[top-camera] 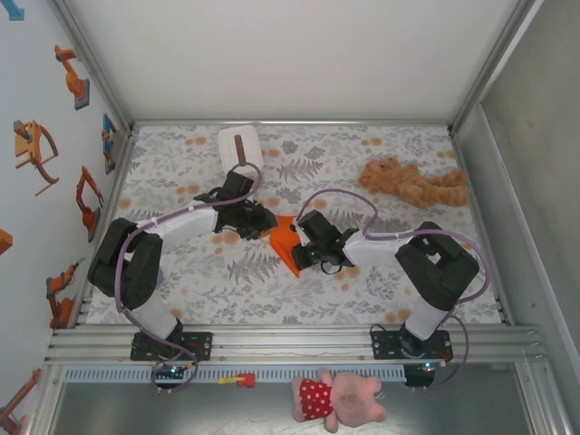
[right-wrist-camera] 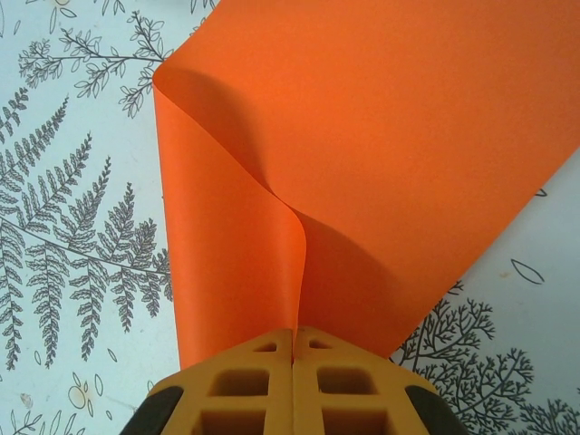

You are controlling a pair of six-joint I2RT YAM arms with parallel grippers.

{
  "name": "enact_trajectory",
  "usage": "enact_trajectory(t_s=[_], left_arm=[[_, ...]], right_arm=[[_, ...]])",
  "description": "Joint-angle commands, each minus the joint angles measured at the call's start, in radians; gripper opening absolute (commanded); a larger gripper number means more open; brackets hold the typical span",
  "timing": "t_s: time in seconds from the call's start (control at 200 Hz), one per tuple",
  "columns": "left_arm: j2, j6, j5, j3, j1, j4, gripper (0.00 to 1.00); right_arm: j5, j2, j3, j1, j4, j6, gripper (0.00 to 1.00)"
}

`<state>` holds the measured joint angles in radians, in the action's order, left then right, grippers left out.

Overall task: Fold a paper plane with a square sheet of paper (pick it up from the middle)
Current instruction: Third fold the triangle at the center of the table.

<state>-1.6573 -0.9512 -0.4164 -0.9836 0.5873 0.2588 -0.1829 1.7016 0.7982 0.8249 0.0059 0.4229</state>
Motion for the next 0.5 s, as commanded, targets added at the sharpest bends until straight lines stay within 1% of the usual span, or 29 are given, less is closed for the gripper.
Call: enact_trajectory(t_s=[0.0, 0.08, 0.18, 0.265, 0.496], left_arm=[[0.018, -0.071, -0.016, 0.033, 0.031, -0.062, 0.2], [0.009, -0.078, -0.016, 0.05, 0.046, -0.074, 0.16], [-0.013, -0.082, -0.032, 0.061, 0.046, -0.09, 0.14], [-0.032, -0.088, -0.057, 0.059, 0.057, -0.11, 0.13], [-0.077, -0.093, -0.062, 0.059, 0.078, -0.112, 0.12]], right_arm=[[0.005, 0.029, 0.019, -0.006, -0.051, 0.011, 0.0], [0.005, 0.031, 0.019, -0.006, -0.049, 0.014, 0.0], [0.003, 0.033, 0.021, -0.007, -0.047, 0.014, 0.0], [0.005, 0.032, 0.022, -0.007, -0.048, 0.011, 0.0], [0.005, 0.032, 0.022, -0.007, -0.05, 0.012, 0.0]])
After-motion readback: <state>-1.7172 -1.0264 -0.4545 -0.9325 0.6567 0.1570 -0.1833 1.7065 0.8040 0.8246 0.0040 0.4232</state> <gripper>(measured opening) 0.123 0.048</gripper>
